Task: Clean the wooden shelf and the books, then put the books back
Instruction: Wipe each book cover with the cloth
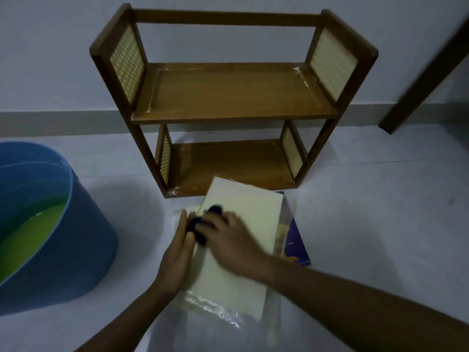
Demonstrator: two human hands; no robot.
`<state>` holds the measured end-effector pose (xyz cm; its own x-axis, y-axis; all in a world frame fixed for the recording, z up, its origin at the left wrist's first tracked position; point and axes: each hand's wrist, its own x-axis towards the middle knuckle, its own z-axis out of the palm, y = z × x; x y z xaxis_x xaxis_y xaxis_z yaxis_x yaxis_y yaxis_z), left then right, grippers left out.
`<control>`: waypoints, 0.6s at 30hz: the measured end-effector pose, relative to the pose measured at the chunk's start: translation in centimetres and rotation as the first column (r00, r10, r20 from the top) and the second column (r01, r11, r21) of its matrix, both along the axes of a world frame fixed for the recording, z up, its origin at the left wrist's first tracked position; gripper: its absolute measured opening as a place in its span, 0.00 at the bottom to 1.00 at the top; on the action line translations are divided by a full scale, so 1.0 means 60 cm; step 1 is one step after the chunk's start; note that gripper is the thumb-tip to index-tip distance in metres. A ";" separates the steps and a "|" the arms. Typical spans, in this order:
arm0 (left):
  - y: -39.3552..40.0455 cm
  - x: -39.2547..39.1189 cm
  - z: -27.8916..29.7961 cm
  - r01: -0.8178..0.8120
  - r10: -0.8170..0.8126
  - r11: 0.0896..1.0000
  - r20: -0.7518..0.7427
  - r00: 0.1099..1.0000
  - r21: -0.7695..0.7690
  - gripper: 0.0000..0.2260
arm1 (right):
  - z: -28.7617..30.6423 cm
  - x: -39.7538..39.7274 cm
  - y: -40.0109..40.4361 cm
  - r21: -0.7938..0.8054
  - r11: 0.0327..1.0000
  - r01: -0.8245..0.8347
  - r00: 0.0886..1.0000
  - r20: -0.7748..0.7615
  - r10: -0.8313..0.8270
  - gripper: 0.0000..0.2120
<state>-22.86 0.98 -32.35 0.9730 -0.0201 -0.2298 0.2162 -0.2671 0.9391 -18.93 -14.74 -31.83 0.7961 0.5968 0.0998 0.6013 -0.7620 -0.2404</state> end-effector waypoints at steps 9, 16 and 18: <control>-0.011 -0.001 0.012 0.051 -0.052 0.998 0.014 0.999 0.045 0.36 | 0.010 -0.100 -0.024 0.097 0.982 0.164 0.986 -0.058 -0.159 0.24; -0.017 -0.010 0.020 0.128 -0.146 0.962 0.058 0.988 0.243 0.29 | 0.005 -0.084 -0.132 0.021 0.989 0.150 0.972 0.182 -0.151 0.20; -0.017 -0.008 0.025 0.153 -0.173 0.958 0.062 0.983 0.242 0.28 | 0.001 -0.058 -0.211 -0.013 0.942 0.334 0.929 0.174 -0.327 0.21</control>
<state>-23.32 -0.06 -30.86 0.9767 -0.1346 -0.1673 0.0769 -0.5081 0.8578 -22.40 -27.40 -31.75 0.9232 0.3089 0.2285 0.3420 -0.9317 -0.1223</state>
